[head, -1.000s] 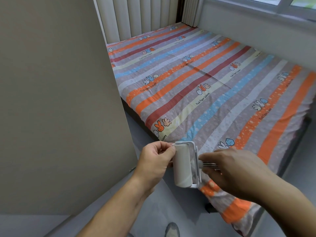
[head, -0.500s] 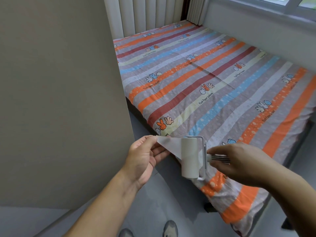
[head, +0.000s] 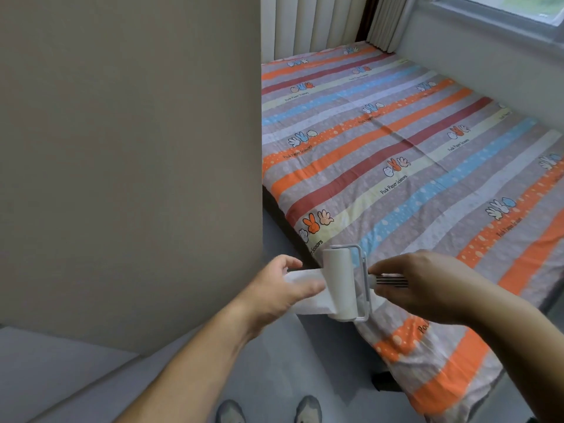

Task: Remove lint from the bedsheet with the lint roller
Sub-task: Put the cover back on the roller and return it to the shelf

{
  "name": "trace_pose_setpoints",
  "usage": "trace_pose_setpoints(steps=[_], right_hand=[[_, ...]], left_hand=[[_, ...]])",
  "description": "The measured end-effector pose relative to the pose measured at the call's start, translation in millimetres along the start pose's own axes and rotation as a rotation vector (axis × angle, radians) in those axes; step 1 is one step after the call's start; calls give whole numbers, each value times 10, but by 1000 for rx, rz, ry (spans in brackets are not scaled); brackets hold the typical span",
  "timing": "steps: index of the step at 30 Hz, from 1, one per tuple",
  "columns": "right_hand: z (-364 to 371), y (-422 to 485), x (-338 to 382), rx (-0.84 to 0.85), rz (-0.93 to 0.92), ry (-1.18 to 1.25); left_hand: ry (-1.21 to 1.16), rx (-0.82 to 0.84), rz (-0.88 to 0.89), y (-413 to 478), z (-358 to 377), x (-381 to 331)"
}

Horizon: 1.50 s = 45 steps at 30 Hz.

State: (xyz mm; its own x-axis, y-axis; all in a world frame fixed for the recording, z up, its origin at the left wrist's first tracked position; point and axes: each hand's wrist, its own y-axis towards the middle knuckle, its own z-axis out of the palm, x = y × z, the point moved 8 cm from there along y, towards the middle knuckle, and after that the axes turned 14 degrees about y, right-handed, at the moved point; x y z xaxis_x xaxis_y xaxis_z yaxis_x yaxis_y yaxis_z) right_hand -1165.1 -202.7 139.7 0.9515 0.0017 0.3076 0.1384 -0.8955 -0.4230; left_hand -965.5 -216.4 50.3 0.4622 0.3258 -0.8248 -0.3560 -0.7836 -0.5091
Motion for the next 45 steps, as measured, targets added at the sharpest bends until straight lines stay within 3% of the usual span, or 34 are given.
trace_pose_setpoints(steps=[5, 13, 20, 25, 29, 37, 45], right_hand=[[22, 96, 175, 3, 11, -32], [110, 252, 559, 13, -15, -66], [219, 342, 849, 48, -77, -85], [346, 463, 1067, 93, -200, -66], [411, 575, 1367, 98, -327, -67], [649, 675, 2108, 136, -487, -102], [1140, 620, 2999, 191, -560, -64]], left_hand=[[10, 21, 18, -77, -219, 198], [-337, 6, -33, -191, -437, 528], [-349, -219, -70, -363, -799, 789], [-406, -202, -117, -504, -861, 951], [-317, -315, -151, -710, -1004, 1149], [-449, -543, -217, -1414, -1437, 1658], [-584, -879, -229, -2193, -2147, 2438]])
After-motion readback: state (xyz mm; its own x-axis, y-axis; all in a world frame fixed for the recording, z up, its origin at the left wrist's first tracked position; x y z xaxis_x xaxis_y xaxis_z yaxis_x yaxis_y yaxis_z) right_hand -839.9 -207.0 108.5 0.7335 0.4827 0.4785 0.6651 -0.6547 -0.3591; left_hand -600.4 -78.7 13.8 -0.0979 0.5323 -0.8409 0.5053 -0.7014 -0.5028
